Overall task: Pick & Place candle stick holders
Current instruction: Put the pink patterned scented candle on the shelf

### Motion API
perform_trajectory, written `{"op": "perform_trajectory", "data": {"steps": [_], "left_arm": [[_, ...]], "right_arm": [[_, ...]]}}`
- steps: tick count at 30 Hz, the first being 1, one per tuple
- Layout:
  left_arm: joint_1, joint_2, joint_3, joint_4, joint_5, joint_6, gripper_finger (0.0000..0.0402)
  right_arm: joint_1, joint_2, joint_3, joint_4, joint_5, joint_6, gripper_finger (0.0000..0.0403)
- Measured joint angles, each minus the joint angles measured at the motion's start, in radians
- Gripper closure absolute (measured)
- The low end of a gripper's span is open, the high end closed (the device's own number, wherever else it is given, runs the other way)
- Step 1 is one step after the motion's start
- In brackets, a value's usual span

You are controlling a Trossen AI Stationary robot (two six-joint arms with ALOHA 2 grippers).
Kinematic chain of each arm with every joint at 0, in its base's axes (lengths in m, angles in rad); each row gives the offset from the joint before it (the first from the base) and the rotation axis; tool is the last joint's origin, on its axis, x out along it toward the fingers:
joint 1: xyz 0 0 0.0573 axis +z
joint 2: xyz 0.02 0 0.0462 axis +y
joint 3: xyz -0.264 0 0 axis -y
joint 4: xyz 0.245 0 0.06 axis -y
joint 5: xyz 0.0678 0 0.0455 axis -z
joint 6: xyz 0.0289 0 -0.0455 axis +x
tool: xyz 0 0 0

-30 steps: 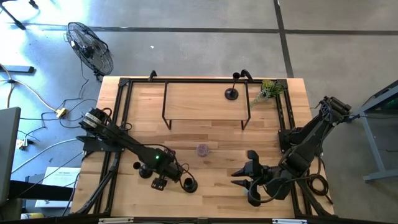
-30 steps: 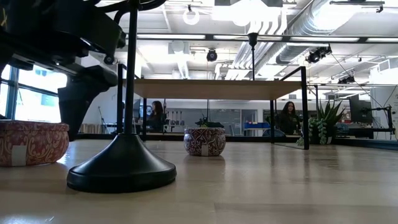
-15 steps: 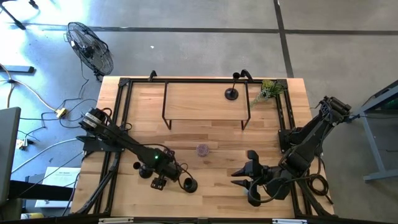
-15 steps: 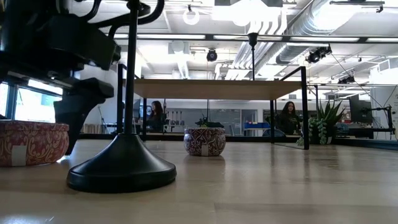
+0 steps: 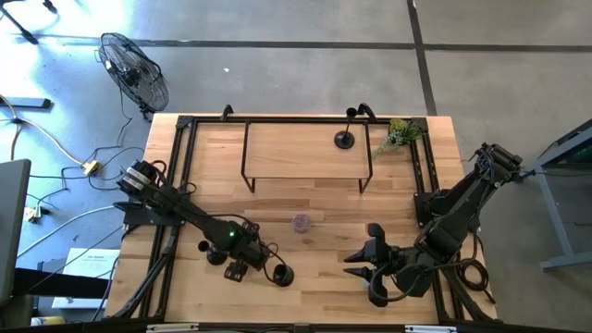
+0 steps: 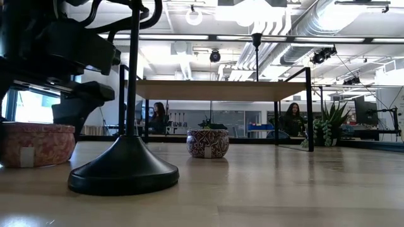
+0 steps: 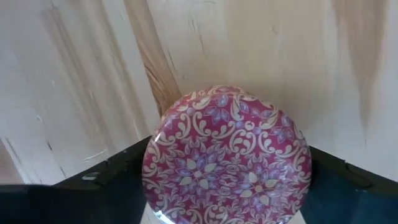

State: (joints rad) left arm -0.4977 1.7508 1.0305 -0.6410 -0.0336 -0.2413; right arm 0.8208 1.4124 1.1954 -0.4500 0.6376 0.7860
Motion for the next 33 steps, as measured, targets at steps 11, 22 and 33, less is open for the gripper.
{"op": "perform_trajectory", "data": {"steps": [11,22,33], "left_arm": [[0.0,0.0,-0.001,0.029,-0.028,-0.017,0.0111],[0.0,-0.005,0.034,-0.053,-0.023,-0.076,0.0112],[0.0,-0.007,0.261,-0.391,-0.025,-0.116,0.0111]], "right_arm": [[0.0,0.0,0.0,0.0,0.002,-0.001,0.03],[0.003,0.0,0.0,0.001,0.003,-0.009,0.0301],[0.054,0.0,0.0,0.007,0.04,-0.009,0.0315]]}}
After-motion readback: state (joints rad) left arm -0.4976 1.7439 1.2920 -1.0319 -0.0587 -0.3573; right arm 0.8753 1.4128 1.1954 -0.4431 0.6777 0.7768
